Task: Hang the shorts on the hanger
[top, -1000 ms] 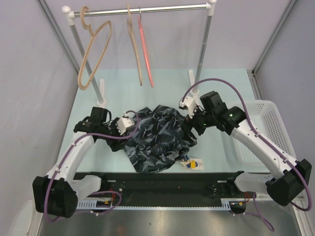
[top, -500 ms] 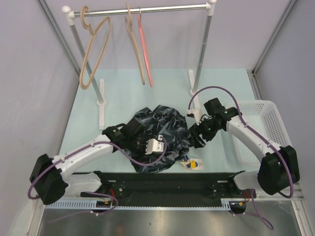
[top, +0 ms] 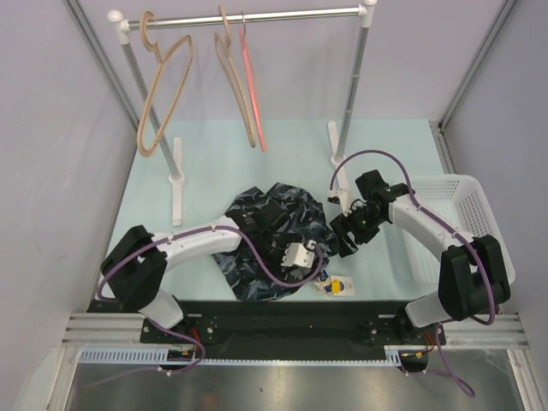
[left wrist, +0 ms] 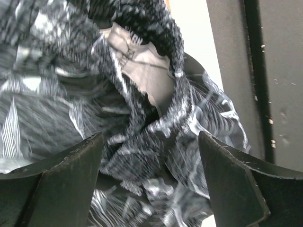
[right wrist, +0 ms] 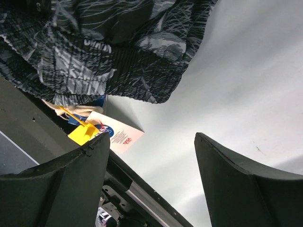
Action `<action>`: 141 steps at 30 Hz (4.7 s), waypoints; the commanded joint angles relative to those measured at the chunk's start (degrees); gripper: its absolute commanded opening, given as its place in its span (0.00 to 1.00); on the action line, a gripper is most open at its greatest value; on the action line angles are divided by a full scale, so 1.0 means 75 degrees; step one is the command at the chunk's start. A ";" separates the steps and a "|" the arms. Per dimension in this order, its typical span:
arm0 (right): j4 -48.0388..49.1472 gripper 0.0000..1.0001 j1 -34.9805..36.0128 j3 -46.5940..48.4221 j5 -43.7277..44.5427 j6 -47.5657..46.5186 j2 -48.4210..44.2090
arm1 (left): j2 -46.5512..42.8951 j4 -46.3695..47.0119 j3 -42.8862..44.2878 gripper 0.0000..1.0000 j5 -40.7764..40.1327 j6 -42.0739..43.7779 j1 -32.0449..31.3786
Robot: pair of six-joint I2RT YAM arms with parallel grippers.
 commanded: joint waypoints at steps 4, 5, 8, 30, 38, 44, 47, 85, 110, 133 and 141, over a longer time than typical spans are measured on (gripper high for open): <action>0.0242 0.80 -0.0270 0.0013 -0.0330 -0.0084 -0.0083 | 0.0673 -0.0120 0.0683 0.82 0.0397 0.1032 -0.0362; 0.0323 0.82 -0.0306 0.0001 -0.0378 -0.0108 -0.0246 | 0.0743 -0.0191 0.0683 0.81 0.0421 0.1056 -0.0409; 0.0568 0.86 -0.0470 -0.0011 -0.0530 -0.0295 -0.0551 | 0.0720 -0.0379 0.0554 0.59 0.0304 0.1138 -0.0480; 0.2116 0.95 0.1170 -0.0350 -0.0399 -0.1189 -0.1712 | -0.0828 -0.1599 0.1176 0.00 0.0913 -0.1204 0.4125; 0.3089 0.90 0.1825 -0.1240 -0.0075 -0.1711 -0.1830 | -0.0804 -0.0883 0.0449 0.00 0.1065 -0.1755 0.4430; 0.3838 0.90 0.3113 -0.1615 0.0768 -0.2930 -0.2005 | -0.0581 -0.0673 0.0320 0.00 0.1182 -0.2060 0.4688; 0.4587 0.91 0.3981 -0.1943 0.1586 -0.3189 -0.1889 | -0.0452 -0.0626 0.0308 0.00 0.1171 -0.2049 0.4864; 0.3981 0.00 0.3397 -0.1698 0.3538 -0.3319 -0.2497 | -0.1812 -0.0791 -0.0841 0.62 0.0936 -0.0440 0.4220; 0.3149 0.00 0.3350 -0.2003 0.3055 -0.2874 -0.3316 | -0.0950 -0.0320 -0.0383 0.22 0.0809 -0.1849 0.3317; 0.0561 0.00 0.4321 0.5364 0.5809 -0.3015 -0.2347 | -0.3992 -0.2792 0.5939 0.01 -0.0856 -0.2237 0.3317; 0.0135 0.00 0.4487 0.5535 0.6103 -0.3132 -0.2075 | -0.4259 -0.2304 0.5338 0.00 -0.1172 -0.2295 0.3306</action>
